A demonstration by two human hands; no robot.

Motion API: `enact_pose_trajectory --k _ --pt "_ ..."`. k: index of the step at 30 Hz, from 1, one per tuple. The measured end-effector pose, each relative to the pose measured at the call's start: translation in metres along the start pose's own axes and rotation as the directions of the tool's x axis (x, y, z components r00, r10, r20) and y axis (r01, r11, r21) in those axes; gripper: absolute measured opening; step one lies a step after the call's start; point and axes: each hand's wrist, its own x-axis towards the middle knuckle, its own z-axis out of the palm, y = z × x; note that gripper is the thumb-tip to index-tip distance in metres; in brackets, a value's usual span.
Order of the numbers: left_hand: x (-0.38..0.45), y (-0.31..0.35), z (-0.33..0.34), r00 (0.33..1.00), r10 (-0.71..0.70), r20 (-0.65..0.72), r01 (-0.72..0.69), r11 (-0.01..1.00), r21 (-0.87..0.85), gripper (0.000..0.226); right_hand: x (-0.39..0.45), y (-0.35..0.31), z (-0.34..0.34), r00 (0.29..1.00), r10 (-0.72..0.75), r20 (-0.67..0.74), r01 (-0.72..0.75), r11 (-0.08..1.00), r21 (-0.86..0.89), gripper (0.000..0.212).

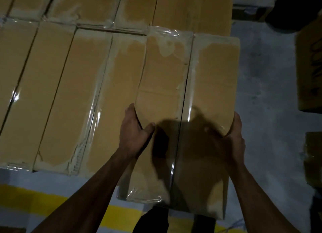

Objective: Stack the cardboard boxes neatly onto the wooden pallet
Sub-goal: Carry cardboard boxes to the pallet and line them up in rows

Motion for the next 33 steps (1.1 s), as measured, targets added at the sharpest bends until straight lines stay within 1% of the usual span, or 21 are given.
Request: enact_pose_trajectory --k 4,7,10,12,14,17,20,23,25,28,30,33 --pt "0.011 -0.012 0.008 1.000 0.004 0.006 -0.005 0.994 0.106 0.084 0.007 0.005 0.007 1.000 0.018 -0.024 -0.018 1.000 -0.002 0.111" --pt "0.011 -0.019 0.013 1.000 0.004 0.012 -0.005 0.988 0.153 0.088 0.009 0.010 0.013 0.997 0.063 -0.034 -0.063 0.998 0.001 0.113" --pt "0.015 -0.024 0.016 1.000 0.006 0.009 -0.007 0.981 0.193 0.088 0.012 0.014 0.018 0.998 0.062 -0.034 -0.061 0.998 0.019 0.110" --pt "0.018 -0.028 0.018 1.000 0.008 0.021 -0.013 0.967 0.255 0.091 0.015 0.016 0.022 0.998 0.055 -0.032 -0.054 0.998 0.027 0.107" --pt "0.019 -0.033 0.021 0.999 0.029 0.044 -0.043 0.934 0.355 0.096 0.019 0.017 0.026 0.998 0.061 -0.025 -0.061 0.998 0.023 0.109" --pt "0.021 -0.042 0.025 0.995 0.071 0.064 -0.094 0.856 0.508 0.096 0.029 0.018 0.031 0.998 0.070 0.000 -0.070 0.998 0.004 0.113" --pt "0.024 -0.046 0.030 0.994 0.072 0.080 -0.106 0.800 0.590 0.093 0.037 0.021 0.032 0.996 0.092 0.013 -0.092 0.996 -0.008 0.118" --pt "0.023 -0.047 0.031 0.993 0.066 0.099 -0.114 0.760 0.640 0.093 0.039 0.021 0.033 0.991 0.128 0.022 -0.127 0.991 -0.033 0.121" --pt "0.024 -0.046 0.028 0.990 0.037 0.135 -0.118 0.735 0.667 0.097 0.039 0.021 0.033 0.989 0.148 0.029 -0.147 0.988 -0.043 0.122" --pt "0.027 -0.042 0.023 0.983 -0.017 0.183 -0.118 0.705 0.699 0.102 0.041 0.020 0.031 0.984 0.172 0.051 -0.164 0.978 -0.132 0.122" --pt "0.028 -0.039 0.018 0.977 -0.033 0.211 -0.129 0.696 0.706 0.099 0.040 0.019 0.032 0.984 0.173 0.045 -0.162 0.967 -0.197 0.120" --pt "0.026 -0.035 0.006 0.961 -0.057 0.271 -0.160 0.685 0.711 0.090 0.025 0.014 0.033 0.992 0.115 0.043 -0.102 0.966 -0.236 0.122"
